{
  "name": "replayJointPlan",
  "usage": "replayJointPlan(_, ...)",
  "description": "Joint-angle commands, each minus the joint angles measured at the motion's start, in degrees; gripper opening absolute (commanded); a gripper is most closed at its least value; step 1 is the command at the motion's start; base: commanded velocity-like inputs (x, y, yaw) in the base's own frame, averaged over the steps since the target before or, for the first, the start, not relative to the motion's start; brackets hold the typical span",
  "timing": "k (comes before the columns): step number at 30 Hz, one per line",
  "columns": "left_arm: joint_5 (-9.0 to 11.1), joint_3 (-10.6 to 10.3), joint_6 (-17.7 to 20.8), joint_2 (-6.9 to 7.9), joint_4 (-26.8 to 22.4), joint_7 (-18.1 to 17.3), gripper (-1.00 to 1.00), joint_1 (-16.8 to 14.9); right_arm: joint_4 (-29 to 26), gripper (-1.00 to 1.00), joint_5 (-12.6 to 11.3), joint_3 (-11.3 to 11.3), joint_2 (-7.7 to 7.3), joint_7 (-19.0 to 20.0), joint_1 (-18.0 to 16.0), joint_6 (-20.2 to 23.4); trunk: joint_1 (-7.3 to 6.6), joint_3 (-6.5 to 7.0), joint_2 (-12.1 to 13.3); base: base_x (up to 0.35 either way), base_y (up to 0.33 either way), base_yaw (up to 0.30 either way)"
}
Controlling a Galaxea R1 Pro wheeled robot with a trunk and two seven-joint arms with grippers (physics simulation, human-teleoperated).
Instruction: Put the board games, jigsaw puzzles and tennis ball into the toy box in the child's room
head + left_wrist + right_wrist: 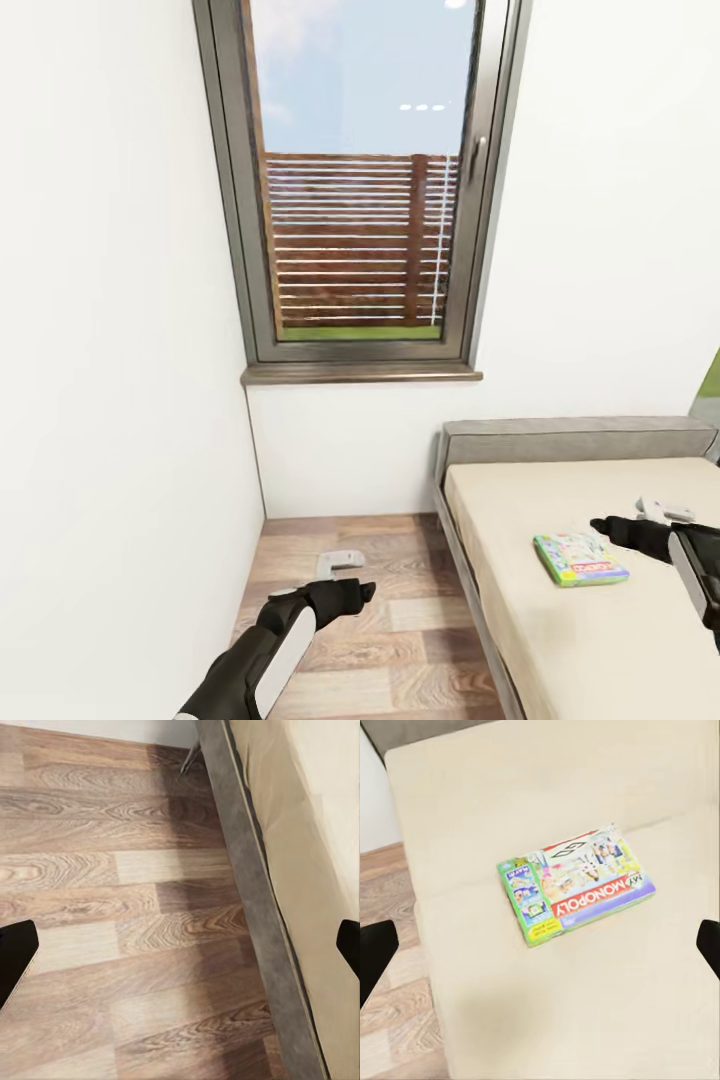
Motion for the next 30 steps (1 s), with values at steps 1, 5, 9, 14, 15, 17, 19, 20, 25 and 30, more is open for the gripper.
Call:
replayJointPlan(1,0.6,-0.1,0.2,0.03,-0.1,0.6,1.00,0.0,3.0,1.00,-0.1,-0.2,-0.74,0.2,-1.7,0.2,0.03,-0.07,0.0,0.343,0.000,0.000)
replayJointPlan(5,0.6,-0.1,0.2,0.03,0.0,0.6,1.00,-0.1,17.5,1.00,-0.1,-0.3,-4.28,0.0,-8.3,-1.5,0.03,-0.07,0.0,0.343,0.000,0.000)
replayJointPlan(9,1.1,0.1,0.2,0.04,0.0,0.6,1.00,-0.1,25.6,1.00,-0.1,-0.2,-5.99,0.0,-11.3,-6.6,0.03,-0.07,0.0,0.343,0.000,0.000)
replayJointPlan(14,3.7,1.8,0.7,0.12,-0.3,0.9,1.00,-0.1,29.1,1.00,0.0,0.2,-6.83,0.1,-12.1,-12.0,0.03,-0.07,0.0,0.337,0.000,0.000)
replayJointPlan(15,3.8,1.9,0.9,0.08,-0.5,0.9,1.00,-0.1,29.2,1.00,0.0,0.2,-7.00,0.1,-12.1,-12.1,0.03,-0.07,0.0,0.269,0.000,0.000)
replayJointPlan(17,12.8,4.3,3.1,-0.09,-1.4,4.7,1.00,-0.1,29.5,1.00,0.1,0.2,-9.00,0.3,-12.0,-12.4,0.03,-0.07,0.0,0.143,0.000,0.000)
replayJointPlan(19,19.7,5.0,5.0,-0.03,-1.8,9.9,1.00,-0.1,29.7,1.00,0.2,0.3,-9.96,0.4,-12.0,-12.5,0.03,-0.07,0.0,0.046,0.000,0.000)
replayJointPlan(20,23.9,5.5,6.3,0.04,-2.1,14.8,1.00,-0.3,29.8,1.00,0.2,0.3,-10.77,0.5,-11.7,-12.6,0.25,-0.25,-0.4,0.019,0.000,0.000)
replayJointPlan(25,24.4,5.4,7.1,0.03,-2.1,19.3,1.00,-0.7,29.8,1.00,0.1,0.3,-12.03,0.8,-10.9,-12.6,1.35,-1.15,-2.4,0.008,0.000,0.000)
replayJointPlan(30,23.9,5.5,7.3,0.06,-1.8,19.5,1.00,-0.8,29.9,1.00,0.2,0.4,-12.14,0.7,-10.8,-12.8,2.45,-2.04,-4.4,0.001,0.000,0.000)
